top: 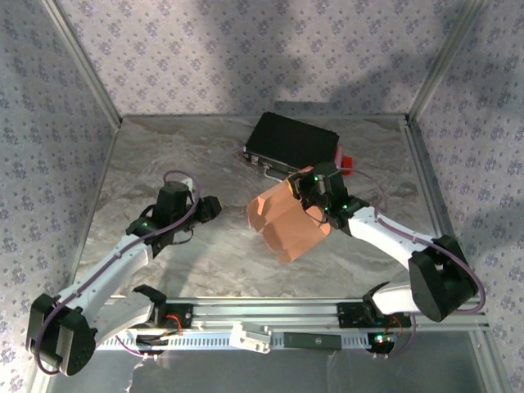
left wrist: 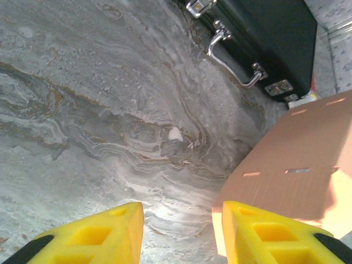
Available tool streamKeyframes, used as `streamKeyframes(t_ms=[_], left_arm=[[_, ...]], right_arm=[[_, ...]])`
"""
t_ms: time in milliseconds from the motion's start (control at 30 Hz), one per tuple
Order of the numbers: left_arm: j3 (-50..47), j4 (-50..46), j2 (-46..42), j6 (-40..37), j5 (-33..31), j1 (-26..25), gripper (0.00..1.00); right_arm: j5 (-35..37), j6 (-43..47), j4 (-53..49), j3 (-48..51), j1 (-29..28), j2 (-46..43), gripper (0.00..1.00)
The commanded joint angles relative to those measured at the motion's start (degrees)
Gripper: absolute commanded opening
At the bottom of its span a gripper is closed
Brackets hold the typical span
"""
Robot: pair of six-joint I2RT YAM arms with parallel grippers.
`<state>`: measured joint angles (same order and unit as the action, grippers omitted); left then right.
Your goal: Fold the paper box
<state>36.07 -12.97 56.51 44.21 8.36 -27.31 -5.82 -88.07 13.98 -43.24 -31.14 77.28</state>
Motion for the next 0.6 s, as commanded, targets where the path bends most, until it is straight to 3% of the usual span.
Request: streamKeyframes(t_ms=[0,567], left_arm=[[-1.5,4.0,-1.0,-2.7,0.4,0.4,0.42],[-4.3,7.4,2.0,-7.9,2.2,-0.1,0.32]], right_arm=[[-2.8,4.2,11.2,3.2,0.7,1.0,0.0],[-6.9,6.6,25.7,12.7,2.1,5.3,0.0]])
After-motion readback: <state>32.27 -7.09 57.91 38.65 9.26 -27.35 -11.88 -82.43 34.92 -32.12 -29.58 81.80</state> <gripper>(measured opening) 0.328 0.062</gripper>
